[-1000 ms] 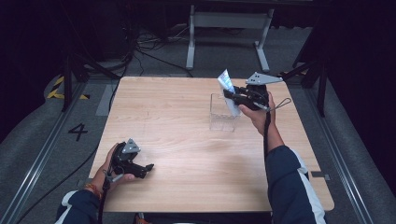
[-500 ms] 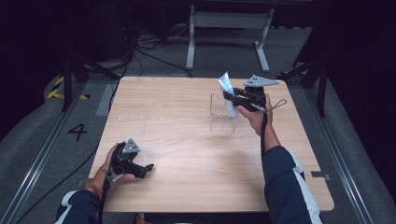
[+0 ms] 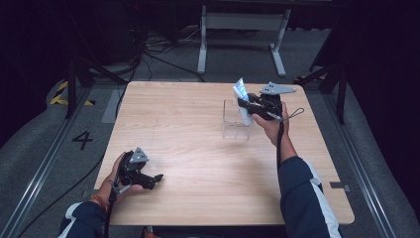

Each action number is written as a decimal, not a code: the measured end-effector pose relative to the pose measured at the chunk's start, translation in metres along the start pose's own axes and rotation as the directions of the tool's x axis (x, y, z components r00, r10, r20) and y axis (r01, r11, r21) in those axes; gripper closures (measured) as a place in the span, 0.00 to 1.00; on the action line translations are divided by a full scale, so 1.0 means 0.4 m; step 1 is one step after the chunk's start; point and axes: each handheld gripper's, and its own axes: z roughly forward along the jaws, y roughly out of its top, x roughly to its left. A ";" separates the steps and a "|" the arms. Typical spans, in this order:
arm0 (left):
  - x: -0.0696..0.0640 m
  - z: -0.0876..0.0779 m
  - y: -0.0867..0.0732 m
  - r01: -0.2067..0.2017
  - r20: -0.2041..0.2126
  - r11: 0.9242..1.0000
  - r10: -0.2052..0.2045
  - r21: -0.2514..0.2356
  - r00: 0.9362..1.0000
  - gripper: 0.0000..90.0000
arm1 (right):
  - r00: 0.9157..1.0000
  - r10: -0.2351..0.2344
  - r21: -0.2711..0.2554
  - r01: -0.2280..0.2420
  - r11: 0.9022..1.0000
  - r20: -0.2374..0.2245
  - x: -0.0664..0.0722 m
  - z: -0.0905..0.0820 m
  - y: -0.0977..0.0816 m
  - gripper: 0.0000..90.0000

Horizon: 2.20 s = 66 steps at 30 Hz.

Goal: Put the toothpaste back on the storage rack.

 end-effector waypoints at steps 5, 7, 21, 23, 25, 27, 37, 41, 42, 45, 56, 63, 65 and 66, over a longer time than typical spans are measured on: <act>0.000 0.000 0.000 0.000 0.000 1.000 0.000 -0.001 1.000 0.01 | 1.000 -0.001 -0.003 0.001 1.000 0.008 0.002 0.009 -0.002 0.74; 0.000 0.000 0.000 -0.001 -0.001 1.000 0.001 -0.001 1.000 0.01 | 1.000 -0.002 -0.001 0.002 1.000 0.011 0.002 0.011 -0.003 0.74; 0.001 0.000 0.000 -0.006 -0.002 1.000 0.006 0.000 1.000 0.01 | 1.000 0.007 0.047 -0.008 0.999 0.019 -0.007 0.030 -0.041 0.73; 0.000 0.000 0.000 -0.003 0.000 1.000 0.003 0.002 1.000 0.01 | 1.000 0.010 0.050 -0.011 0.999 0.019 -0.007 0.029 -0.044 0.73; 0.001 0.000 0.000 -0.004 -0.001 1.000 0.004 0.001 1.000 0.01 | 1.000 0.009 0.055 -0.010 0.998 0.019 -0.008 0.025 -0.050 0.73; 0.001 0.000 0.000 -0.006 -0.002 1.000 0.006 0.000 1.000 0.01 | 1.000 0.009 0.059 -0.010 0.998 0.020 -0.009 0.021 -0.052 0.73; 0.001 -0.002 -0.001 -0.006 -0.001 1.000 0.006 0.003 1.000 0.01 | 1.000 -0.007 0.085 0.005 0.996 0.019 -0.007 0.013 -0.072 0.73; 0.001 -0.002 -0.001 -0.007 -0.001 1.000 0.007 0.002 1.000 0.01 | 1.000 -0.006 0.102 0.004 0.995 0.021 -0.008 0.012 -0.082 0.72; 0.001 -0.002 -0.001 -0.007 -0.001 1.000 0.007 0.002 1.000 0.01 | 1.000 -0.005 0.107 0.003 0.994 0.022 -0.008 0.012 -0.085 0.72; 0.001 -0.002 -0.001 -0.006 -0.002 1.000 0.006 0.002 1.000 0.01 | 1.000 -0.012 0.123 0.009 0.992 0.027 -0.006 0.010 -0.090 0.71; 0.001 -0.002 -0.001 -0.006 -0.001 1.000 0.006 0.002 1.000 0.01 | 0.999 0.036 0.031 -0.036 0.999 0.012 -0.001 -0.018 -0.089 0.68; 0.001 -0.002 -0.001 -0.007 -0.001 1.000 0.007 0.002 1.000 0.01 | 0.999 0.015 0.051 -0.016 0.999 0.033 0.000 -0.032 -0.085 0.63; 0.001 -0.002 -0.001 -0.007 -0.001 1.000 0.007 0.002 1.000 0.01 | 0.999 0.006 0.064 -0.009 0.998 0.034 -0.002 -0.039 -0.086 0.60; 0.001 -0.002 -0.001 -0.007 -0.001 1.000 0.007 0.002 1.000 0.01 | 0.999 0.006 0.064 -0.009 0.998 0.034 -0.002 -0.039 -0.086 0.60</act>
